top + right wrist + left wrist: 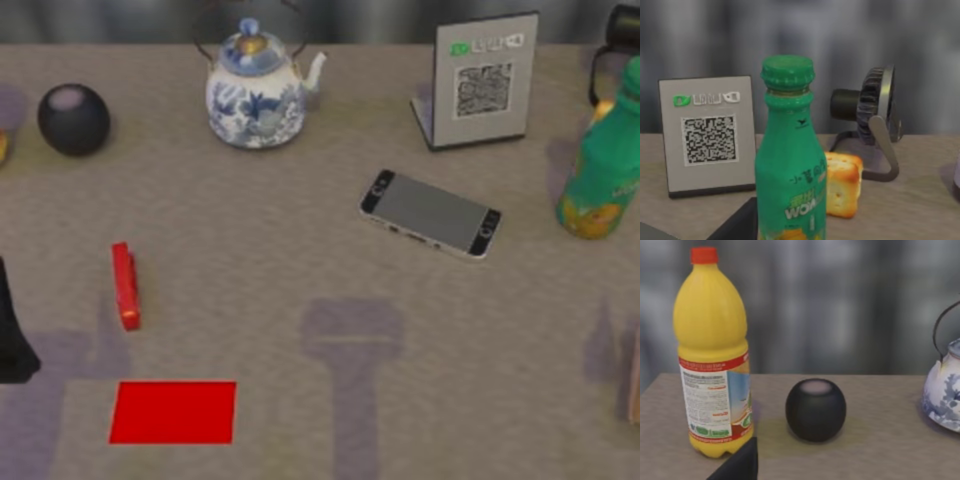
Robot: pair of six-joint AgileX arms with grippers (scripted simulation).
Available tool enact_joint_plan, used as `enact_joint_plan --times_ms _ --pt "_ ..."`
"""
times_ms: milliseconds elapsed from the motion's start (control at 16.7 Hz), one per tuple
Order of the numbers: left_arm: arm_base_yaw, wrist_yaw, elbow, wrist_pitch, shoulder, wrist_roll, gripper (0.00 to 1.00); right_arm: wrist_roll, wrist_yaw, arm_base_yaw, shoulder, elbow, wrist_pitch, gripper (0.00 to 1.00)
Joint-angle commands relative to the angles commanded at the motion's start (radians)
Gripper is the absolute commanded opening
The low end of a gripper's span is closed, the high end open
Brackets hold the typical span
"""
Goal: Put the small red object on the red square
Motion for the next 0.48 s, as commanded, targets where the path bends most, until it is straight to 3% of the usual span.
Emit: enact_joint_plan --times_ms 240,480 --pt "-0.003 -0.001 0.030 -0.022 0.030 -0.007 1.00 0.000 0.000 0.000 0.000 0.000 0.000 1.00" --pt "-0.021 0.001 0.211 -0.147 0.217 -0.050 1.00 0.000 0.000 0.000 0.000 0.000 0.000 1.00"
